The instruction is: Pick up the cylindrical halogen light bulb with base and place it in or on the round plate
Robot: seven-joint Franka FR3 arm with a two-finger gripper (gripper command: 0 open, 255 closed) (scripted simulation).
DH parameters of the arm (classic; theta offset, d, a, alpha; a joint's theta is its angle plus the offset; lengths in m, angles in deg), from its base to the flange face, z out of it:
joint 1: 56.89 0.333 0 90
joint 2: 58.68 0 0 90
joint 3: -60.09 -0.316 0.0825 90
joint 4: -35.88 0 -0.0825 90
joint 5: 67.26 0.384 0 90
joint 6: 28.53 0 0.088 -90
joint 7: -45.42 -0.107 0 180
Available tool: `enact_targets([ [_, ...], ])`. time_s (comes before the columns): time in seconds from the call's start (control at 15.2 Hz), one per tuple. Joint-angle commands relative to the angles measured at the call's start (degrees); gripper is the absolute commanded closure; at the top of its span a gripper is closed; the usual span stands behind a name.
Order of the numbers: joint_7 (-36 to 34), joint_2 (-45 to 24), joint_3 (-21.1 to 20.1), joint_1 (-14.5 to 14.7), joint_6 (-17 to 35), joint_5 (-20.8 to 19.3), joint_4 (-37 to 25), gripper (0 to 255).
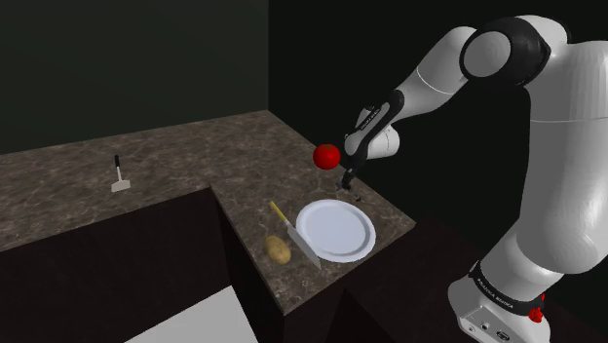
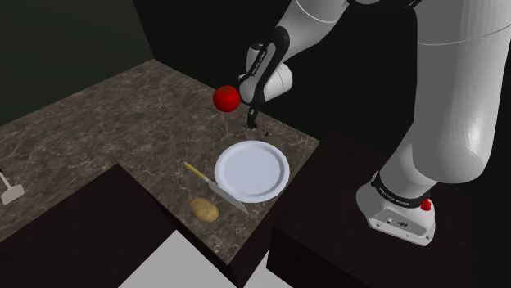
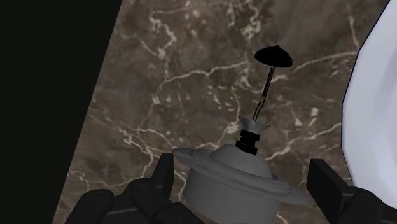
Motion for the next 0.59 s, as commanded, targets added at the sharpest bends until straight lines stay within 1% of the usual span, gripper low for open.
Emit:
enact_targets([
  [0.0,0.0,-0.3,-0.2,0.1,-0.2,0.0,0.1,0],
  [0.07,0.0,-0.3,-0.2,0.1,-0.2,0.0,0.1,0],
  [0.13,0.0,-0.1,-0.1,0.1,-0.2,0.0,0.2,255],
  [0.53,0.1,-0.2,-0.1,0.0,-0.4,0.0,-0.1,255],
])
